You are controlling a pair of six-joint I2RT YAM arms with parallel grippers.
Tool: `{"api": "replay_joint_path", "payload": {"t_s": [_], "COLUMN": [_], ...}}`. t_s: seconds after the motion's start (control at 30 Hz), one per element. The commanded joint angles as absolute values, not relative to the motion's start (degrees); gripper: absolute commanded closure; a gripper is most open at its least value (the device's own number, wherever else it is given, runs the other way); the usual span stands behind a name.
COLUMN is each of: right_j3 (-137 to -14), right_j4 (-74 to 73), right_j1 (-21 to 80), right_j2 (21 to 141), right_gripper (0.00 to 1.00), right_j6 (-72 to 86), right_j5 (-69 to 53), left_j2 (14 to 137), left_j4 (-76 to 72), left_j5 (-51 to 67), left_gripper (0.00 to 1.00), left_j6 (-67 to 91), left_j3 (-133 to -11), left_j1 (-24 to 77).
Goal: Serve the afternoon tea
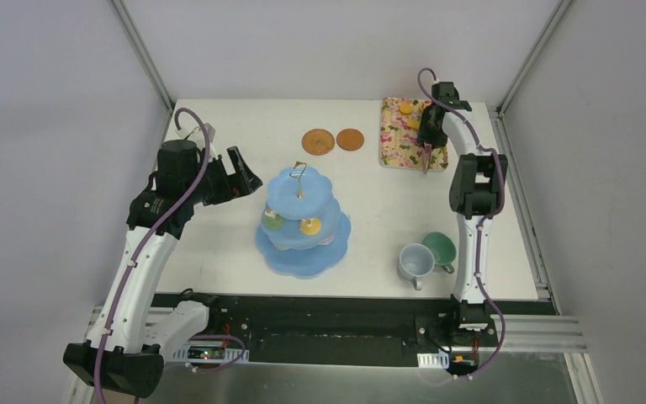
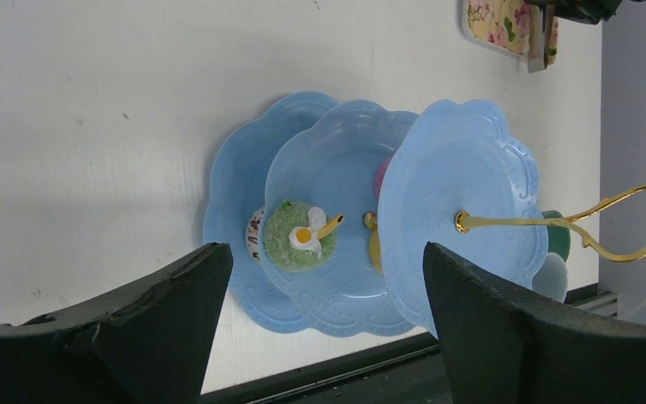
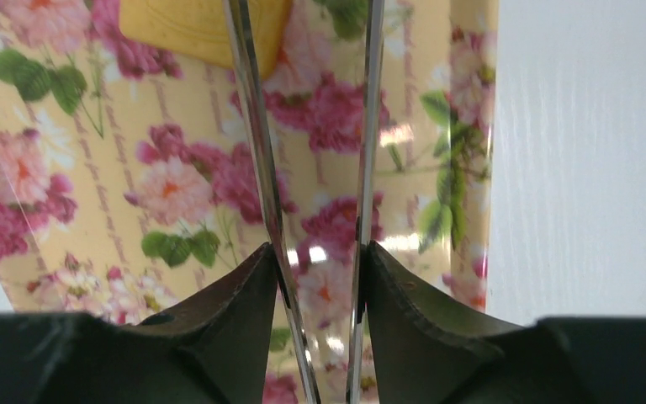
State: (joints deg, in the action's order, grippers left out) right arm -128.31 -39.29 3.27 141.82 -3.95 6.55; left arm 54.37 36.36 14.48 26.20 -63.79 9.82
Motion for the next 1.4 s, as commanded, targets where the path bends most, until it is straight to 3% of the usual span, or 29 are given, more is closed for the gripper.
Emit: {"api": "replay_joint_path", "payload": {"t_s": [0.0,0.43,0.67,1.03,1.37], "right_j3": [-125.11,-110.46,-110.18,-113.49,-117.91], "right_j4": [-44.01,-43.25,-39.93,-40.14,-42.26], "right_j1": [1.64,-1.39,-2.64,-1.50,4.15], "right_j2": [133.15,120.18,118.96,123.04,127.04], "right_gripper": [0.58,0.56,0.54,0.51,0.51], "right_j6": [-1.85,-4.92,-4.61,-9.65,-14.40], "right_j5": [2.94,-12.23,-17.34,-14.97,-5.19], "left_j2": [53.65,51.88,51.59,51.98,52.98], "left_j4": [35.66,35.53,36.21,36.39,36.21], "left_j5": [13.99,14.34,14.49,14.29,14.43], "left_gripper": [0.12,0.12,0.12,0.12,0.12], "left_j6": [26.54,26.45,25.97,25.66,25.62], "left_j3": [-63.48,-61.99,-62.09,-62.51,-63.27], "left_j1": [10.55,10.55,10.55,10.55,10.55]}}
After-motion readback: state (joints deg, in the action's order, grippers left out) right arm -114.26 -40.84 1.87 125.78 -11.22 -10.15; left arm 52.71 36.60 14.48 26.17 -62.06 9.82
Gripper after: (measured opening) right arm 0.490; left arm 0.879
